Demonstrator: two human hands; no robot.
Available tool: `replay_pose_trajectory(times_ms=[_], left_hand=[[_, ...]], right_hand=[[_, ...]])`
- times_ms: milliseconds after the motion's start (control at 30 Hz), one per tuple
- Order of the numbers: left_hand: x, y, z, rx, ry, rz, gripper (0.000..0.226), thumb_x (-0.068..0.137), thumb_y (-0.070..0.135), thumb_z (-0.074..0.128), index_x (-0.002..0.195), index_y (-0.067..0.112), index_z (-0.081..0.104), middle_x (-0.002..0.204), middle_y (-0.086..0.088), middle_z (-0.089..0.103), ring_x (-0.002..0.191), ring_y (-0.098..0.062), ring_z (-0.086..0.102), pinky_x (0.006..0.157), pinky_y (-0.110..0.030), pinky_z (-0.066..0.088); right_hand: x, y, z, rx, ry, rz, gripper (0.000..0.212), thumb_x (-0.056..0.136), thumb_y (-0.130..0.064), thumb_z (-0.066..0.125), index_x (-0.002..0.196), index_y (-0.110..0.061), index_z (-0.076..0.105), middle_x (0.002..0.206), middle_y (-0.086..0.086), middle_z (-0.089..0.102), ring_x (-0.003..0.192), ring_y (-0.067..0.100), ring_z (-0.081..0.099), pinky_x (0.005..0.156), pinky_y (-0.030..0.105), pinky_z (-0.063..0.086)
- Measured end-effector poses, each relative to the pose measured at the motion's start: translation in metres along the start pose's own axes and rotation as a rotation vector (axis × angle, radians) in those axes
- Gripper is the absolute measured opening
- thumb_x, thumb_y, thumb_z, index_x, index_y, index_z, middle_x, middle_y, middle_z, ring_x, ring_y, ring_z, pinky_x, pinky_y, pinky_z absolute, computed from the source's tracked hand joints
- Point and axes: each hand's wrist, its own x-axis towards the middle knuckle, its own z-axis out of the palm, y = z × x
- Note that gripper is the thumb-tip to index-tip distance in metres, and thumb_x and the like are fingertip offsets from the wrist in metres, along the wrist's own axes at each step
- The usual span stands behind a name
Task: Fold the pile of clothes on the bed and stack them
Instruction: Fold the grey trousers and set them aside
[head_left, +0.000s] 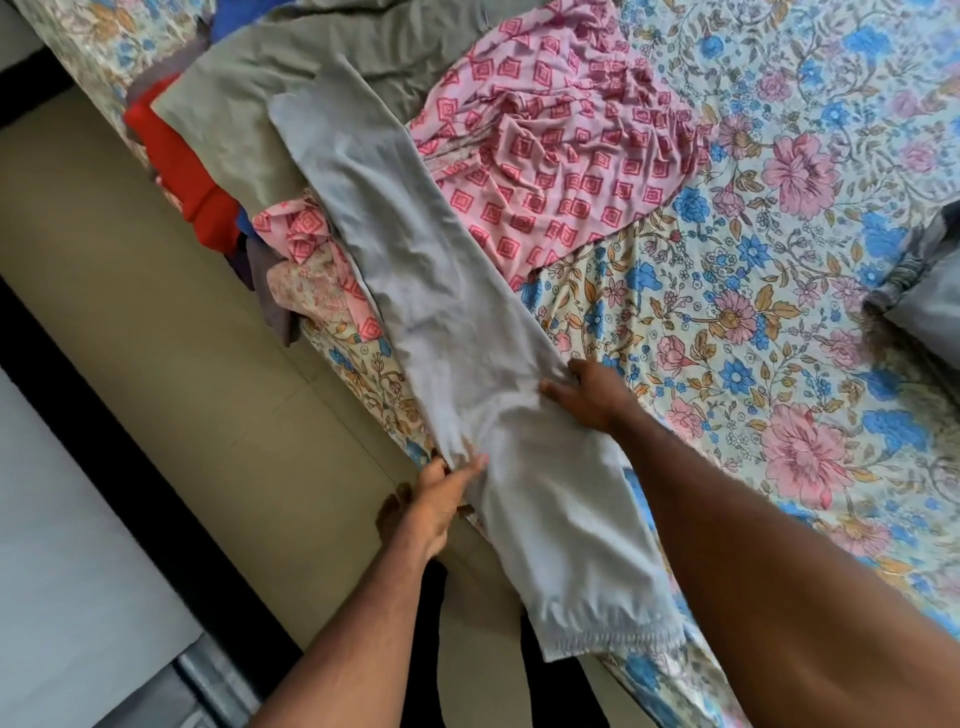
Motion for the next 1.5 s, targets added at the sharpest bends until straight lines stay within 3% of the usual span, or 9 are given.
replay_pose_trajectory(times_ms=[200,400,567,767,867,1033,1167,1333,1500], left_hand=[[-0.025,-0.017,0.038,-0.021,0.369,0.082,0.028,0.095,0.038,0.067,0.103,0.012,0.066,0.090,-0.003,0.070,0.077,-0.015,0.064,0.056,-0.023,0.047],[-0.044,-0.080,0.036,-0.008,0.206,-0.045,0.046,0.080,0.033,0.084,0.118,0.014,0.064,0.108,-0.003,0.073,0.091,-0.017,0.069,0.064,-0.028,0.052],[-0.055,-0.152,0.052,0.087,0.151,-0.224,0.068,0.077,0.037,0.087,0.133,0.021,0.052,0.126,0.001,0.065,0.109,-0.021,0.061,0.077,-0.037,0.051],[-0.067,-0.183,0.082,-0.051,0.142,-0.142,0.045,0.083,0.021,0.083,0.114,0.021,0.051,0.106,0.005,0.067,0.087,-0.009,0.062,0.066,-0.028,0.049],[-0.072,-0.198,0.084,-0.035,0.152,-0.138,0.052,0.073,0.024,0.090,0.113,0.008,0.061,0.097,-0.002,0.074,0.086,-0.019,0.072,0.080,-0.038,0.060],[-0.091,-0.204,0.084,0.030,0.176,-0.064,0.061,0.071,0.048,0.088,0.105,0.010,0.055,0.103,-0.002,0.067,0.100,-0.021,0.063,0.091,-0.037,0.053],[-0.116,-0.208,0.107,-0.063,0.096,0.026,0.051,0.074,0.025,0.089,0.114,0.003,0.065,0.100,-0.010,0.076,0.086,-0.020,0.072,0.064,-0.030,0.058],[-0.129,-0.212,0.156,-0.095,0.075,0.071,0.085,0.039,0.047,0.097,0.108,0.007,0.069,0.099,-0.012,0.077,0.090,-0.032,0.075,0.075,-0.051,0.062],[-0.130,-0.220,0.213,-0.057,-0.031,0.030,0.063,0.068,0.026,0.092,0.115,-0.001,0.060,0.102,-0.020,0.073,0.075,-0.036,0.076,0.057,-0.039,0.063]], right_hand=[[-0.038,0.036,-0.003,-0.061,-0.189,-0.039,0.085,0.082,-0.046,0.082,0.150,-0.013,0.043,0.147,0.013,0.052,0.128,0.031,0.055,0.109,0.040,0.044],[-0.064,0.068,0.014,0.030,-0.072,-0.109,0.090,0.078,-0.048,0.085,0.149,-0.015,0.041,0.139,0.013,0.059,0.102,0.021,0.065,0.083,0.015,0.049],[-0.108,0.103,0.052,0.083,0.053,-0.081,0.104,0.057,-0.069,0.087,0.134,-0.025,0.033,0.134,0.009,0.063,0.105,0.030,0.069,0.089,0.052,0.058],[-0.154,0.161,0.097,-0.155,0.092,-0.056,0.085,0.069,-0.095,0.048,0.112,-0.022,0.050,0.107,0.000,0.065,0.093,0.021,0.063,0.078,0.040,0.055],[-0.175,0.181,0.118,-0.194,0.193,-0.010,0.090,0.076,-0.098,0.021,0.108,-0.021,0.056,0.100,0.000,0.062,0.089,0.019,0.060,0.080,0.041,0.057],[-0.202,0.195,0.137,0.215,0.224,-0.026,0.074,0.077,-0.089,0.044,0.100,-0.020,0.060,0.095,-0.001,0.062,0.083,0.018,0.064,0.073,0.044,0.061],[-0.209,0.198,0.113,0.409,0.275,-0.046,0.036,0.094,-0.047,0.066,0.104,-0.013,0.057,0.088,0.000,0.064,0.068,0.015,0.064,0.049,0.016,0.050],[-0.198,0.229,0.066,0.381,0.376,-0.105,0.037,0.090,-0.044,0.074,0.111,-0.021,0.055,0.088,-0.006,0.064,0.068,0.015,0.068,0.055,0.038,0.061],[-0.180,0.279,0.033,0.224,0.430,-0.016,0.045,0.088,-0.055,0.072,0.113,-0.020,0.059,0.089,0.001,0.068,0.072,0.021,0.069,0.064,0.046,0.062]])
